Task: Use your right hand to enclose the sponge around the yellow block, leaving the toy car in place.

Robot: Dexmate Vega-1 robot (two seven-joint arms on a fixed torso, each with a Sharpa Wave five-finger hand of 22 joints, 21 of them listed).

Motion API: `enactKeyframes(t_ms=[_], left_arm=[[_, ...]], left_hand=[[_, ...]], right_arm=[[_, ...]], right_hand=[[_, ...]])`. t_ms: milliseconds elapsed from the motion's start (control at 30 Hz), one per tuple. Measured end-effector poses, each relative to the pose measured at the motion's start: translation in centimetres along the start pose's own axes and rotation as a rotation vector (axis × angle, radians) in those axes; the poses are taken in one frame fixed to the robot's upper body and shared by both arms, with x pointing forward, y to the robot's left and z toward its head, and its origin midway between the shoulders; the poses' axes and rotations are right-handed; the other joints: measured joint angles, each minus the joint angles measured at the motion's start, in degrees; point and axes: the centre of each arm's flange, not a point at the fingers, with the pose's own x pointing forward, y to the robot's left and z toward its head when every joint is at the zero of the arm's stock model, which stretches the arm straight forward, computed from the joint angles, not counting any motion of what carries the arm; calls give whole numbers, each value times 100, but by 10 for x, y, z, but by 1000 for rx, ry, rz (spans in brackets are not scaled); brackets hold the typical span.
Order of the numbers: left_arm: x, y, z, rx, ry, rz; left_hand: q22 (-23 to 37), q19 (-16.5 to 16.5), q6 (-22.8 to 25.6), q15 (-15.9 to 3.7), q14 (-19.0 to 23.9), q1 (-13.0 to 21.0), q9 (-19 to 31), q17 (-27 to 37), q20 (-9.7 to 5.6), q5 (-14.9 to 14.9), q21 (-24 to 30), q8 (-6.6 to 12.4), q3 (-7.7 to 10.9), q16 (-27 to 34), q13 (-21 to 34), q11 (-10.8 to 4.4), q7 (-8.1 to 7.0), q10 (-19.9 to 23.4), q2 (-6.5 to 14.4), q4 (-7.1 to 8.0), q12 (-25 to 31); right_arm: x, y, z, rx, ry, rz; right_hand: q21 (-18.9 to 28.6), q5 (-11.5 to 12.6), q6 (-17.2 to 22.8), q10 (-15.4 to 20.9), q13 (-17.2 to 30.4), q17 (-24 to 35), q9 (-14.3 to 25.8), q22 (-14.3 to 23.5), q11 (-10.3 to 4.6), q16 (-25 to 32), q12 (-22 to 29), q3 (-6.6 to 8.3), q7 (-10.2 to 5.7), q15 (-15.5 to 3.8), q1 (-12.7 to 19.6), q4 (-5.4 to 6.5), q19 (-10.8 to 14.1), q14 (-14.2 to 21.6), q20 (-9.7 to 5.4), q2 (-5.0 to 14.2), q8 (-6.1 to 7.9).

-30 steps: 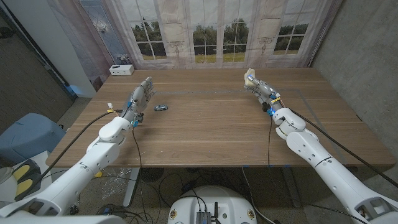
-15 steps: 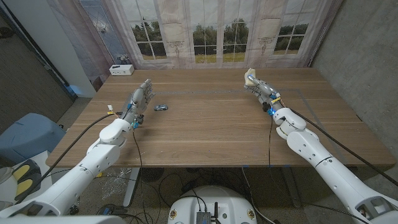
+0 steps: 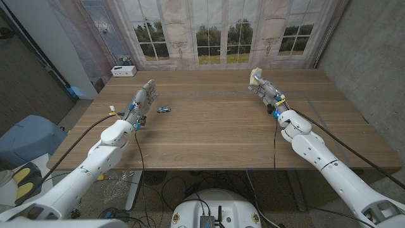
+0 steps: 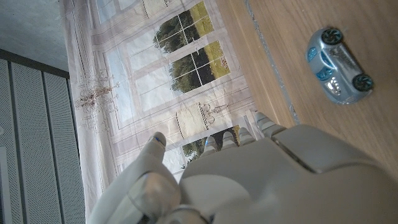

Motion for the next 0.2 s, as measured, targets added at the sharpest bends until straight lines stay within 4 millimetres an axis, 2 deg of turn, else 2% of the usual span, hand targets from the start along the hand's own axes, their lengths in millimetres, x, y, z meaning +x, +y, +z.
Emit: enactKeyframes(t_ms=[67,133,200], left_arm=[[0,1,1,2,0,-10],[1,1,2,4,0,-20],[1,2,2,5,1,-27]], left_hand=[[0,0,0,0,0,0,0,0,0,0,0,0,0,0,0,0,0,0,0,0,0],[0,0,0,0,0,0,0,0,0,0,0,0,0,0,0,0,0,0,0,0,0],[0,0,0,0,0,0,0,0,0,0,0,0,0,0,0,0,0,0,0,0,0]], right_arm=[[-3,0,1,-23,-6,8],[-6,1,2,-42,-10,15],[-9,2,4,-65,-13,20]], right_hand=[[-223,0,-418,-386,-113,-157,-41,-56,36,-248,-309,-135,-29,76,-225,30,-484,-509,157,-184,0],[-509,46,-624,-534,-214,-344,-69,-99,28,-388,-511,-237,-76,133,-473,67,-1066,-898,241,-256,13],[-739,57,-712,-606,-287,-507,-74,-133,14,-437,-634,-318,-128,157,-635,103,-1555,-1139,334,-335,50]])
